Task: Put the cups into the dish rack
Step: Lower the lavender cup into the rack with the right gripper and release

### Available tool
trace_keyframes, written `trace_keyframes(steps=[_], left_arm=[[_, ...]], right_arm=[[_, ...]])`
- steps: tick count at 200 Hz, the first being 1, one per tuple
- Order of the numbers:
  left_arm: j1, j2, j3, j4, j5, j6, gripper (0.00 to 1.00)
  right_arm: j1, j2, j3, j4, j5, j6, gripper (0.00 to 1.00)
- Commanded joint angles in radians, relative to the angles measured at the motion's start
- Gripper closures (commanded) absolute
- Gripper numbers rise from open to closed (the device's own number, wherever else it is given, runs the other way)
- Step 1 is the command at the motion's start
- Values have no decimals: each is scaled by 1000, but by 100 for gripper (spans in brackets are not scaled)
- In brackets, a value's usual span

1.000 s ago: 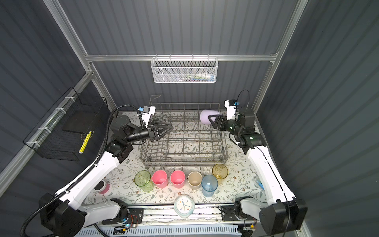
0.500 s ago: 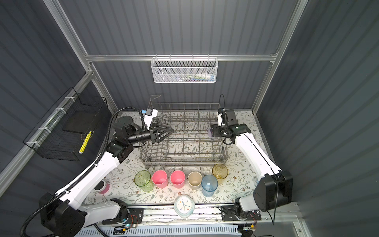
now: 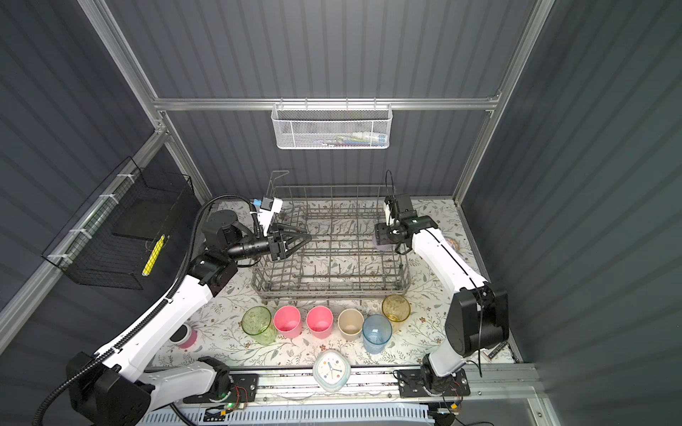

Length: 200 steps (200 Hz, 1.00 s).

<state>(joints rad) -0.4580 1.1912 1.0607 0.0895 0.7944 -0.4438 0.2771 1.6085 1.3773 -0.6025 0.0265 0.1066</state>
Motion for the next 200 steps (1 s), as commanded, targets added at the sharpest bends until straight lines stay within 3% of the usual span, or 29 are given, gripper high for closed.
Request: trace_keyframes(steps=[1, 167, 185, 200], left_arm=[[-6, -24, -13, -12, -1, 20, 41], [-6, -42, -48, -17, -2, 28, 42], [-7, -47, -50, -17, -3, 29, 42], [-7, -49, -53, -19, -4, 31, 42]], right_arm=[[5, 21, 34, 7, 3, -4, 55], [35, 153, 23, 7, 65, 15, 50], [37, 155, 22, 7, 66, 18, 46], [37, 158, 22, 6, 66, 21, 38]])
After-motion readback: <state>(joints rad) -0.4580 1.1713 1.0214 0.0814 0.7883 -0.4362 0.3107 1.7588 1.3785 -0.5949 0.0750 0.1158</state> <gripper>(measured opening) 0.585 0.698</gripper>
